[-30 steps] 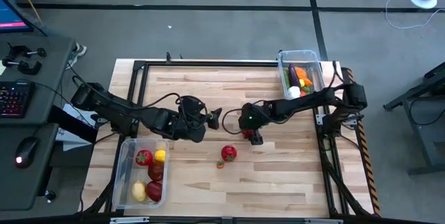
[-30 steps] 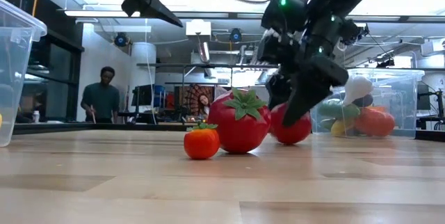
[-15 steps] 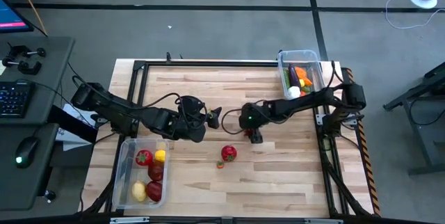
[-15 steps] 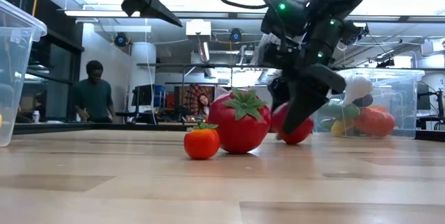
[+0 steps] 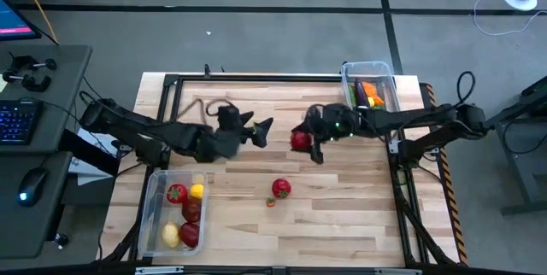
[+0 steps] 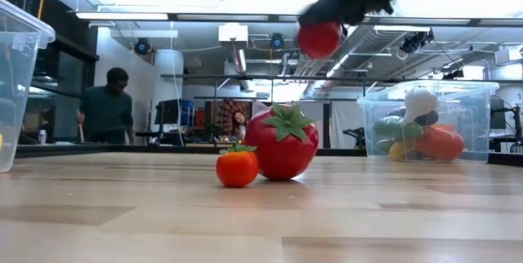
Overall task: Sort produce into baskets
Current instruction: Put the top red tomato into the bottom transparent bin
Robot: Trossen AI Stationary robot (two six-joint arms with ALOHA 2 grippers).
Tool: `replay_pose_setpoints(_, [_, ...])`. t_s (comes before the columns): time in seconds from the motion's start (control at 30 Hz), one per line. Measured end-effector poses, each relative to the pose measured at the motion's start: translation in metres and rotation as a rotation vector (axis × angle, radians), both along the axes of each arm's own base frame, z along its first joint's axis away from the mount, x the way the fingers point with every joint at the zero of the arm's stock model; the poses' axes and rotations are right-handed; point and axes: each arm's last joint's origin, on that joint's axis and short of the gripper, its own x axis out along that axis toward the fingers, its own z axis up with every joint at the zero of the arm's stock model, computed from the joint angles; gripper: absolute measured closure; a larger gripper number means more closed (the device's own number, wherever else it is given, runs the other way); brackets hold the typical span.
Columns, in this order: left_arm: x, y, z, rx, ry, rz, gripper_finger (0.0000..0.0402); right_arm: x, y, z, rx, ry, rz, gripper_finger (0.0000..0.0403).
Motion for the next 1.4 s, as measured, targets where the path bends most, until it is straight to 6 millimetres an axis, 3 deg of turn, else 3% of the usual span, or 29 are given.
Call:
replay_pose_setpoints(0.2, [-0.032, -0.001, 0.04, 0.041, -0.038, -0.245, 0.0009, 0.022, 0.05, -0.006, 0.109, -0.117, 0.03, 0.0125])
replay_pose_setpoints(0.37, [-0.068, -0.005, 0.05, 0.059, 0.036, -0.307, 0.0009, 0.049, 0.094, -0.017, 0.201, -0.172, -0.009, 0.0125])
replay_pose_setpoints(0.57, [-0.091, -0.006, 0.052, 0.175, 0.134, -0.224, 0.0009, 0.109, 0.142, -0.014, 0.217, -0.221, -0.019, 0.0126])
replay_pose_setpoints(0.77, [-0.089, -0.021, 0.058, 0.211, 0.104, -0.408, 0.0009, 0.175, 0.176, -0.006, 0.243, -0.291, -0.028, 0.0126])
replay_pose_setpoints(1.03, [-0.094, -0.039, 0.08, 0.252, -0.079, -0.581, 0.0009, 0.238, 0.2, -0.009, 0.207, -0.337, -0.018, 0.0119])
replay_pose_setpoints(1.2, [-0.096, -0.045, 0.084, 0.248, -0.125, -0.626, 0.0009, 0.267, 0.199, -0.017, 0.186, -0.404, -0.021, 0.0121])
replay_pose_setpoints(1.4, [-0.098, -0.047, 0.084, 0.223, -0.143, -0.618, 0.0009, 0.275, 0.19, -0.047, 0.149, -0.507, -0.027, 0.0111])
